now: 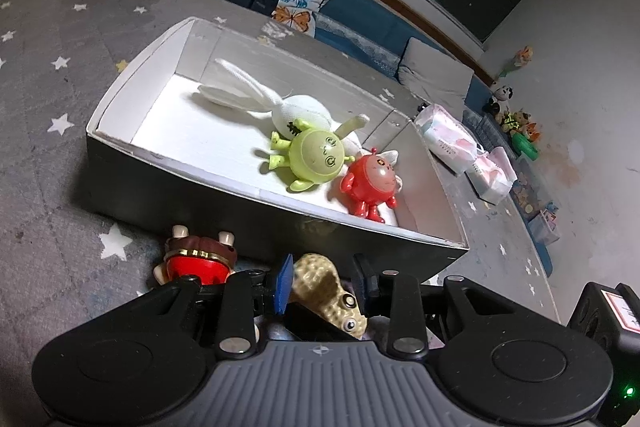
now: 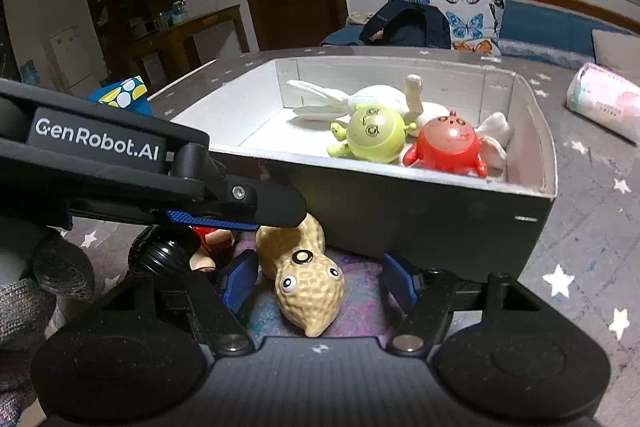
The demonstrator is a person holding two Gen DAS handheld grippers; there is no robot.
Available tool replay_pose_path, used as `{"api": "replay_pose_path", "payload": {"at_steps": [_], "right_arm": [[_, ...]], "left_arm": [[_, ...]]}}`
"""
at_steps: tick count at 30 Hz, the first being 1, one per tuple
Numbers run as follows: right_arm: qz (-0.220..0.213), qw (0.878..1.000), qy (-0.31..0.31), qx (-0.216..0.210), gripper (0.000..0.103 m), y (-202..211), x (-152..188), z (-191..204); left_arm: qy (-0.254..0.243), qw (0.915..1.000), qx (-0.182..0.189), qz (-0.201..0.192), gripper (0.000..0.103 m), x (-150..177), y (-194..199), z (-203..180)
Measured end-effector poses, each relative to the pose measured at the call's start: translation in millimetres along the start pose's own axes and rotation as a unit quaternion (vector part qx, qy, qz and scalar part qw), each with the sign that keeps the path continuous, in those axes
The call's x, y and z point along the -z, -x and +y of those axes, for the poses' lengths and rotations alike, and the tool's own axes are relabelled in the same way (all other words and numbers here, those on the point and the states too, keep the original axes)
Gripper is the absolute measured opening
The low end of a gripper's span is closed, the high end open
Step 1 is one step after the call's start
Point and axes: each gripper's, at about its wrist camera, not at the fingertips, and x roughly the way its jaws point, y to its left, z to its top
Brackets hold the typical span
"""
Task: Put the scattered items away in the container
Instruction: 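Close the left gripper on the tan peanut toy, then lift the peanut toy with the left gripper into the box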
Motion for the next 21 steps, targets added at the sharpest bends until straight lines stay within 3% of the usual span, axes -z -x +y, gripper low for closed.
{"api": "replay_pose_path", "payload": {"at_steps": [11,21], "right_arm": [[0.003,1.0,-0.012,-0.025,0.044,3.9,1.2,-1.4],[-0.004,1.0,-0.017,-0.016,0.042,18.0,2.1,-5.7]], "left_arm": [[-0.003,1.0,0.007,0.004,0.035,-0.2,-3.0,-1.6],[0.002,0.9994,0.033,0.011,0.033,3.1,-1.1,-7.5]]}}
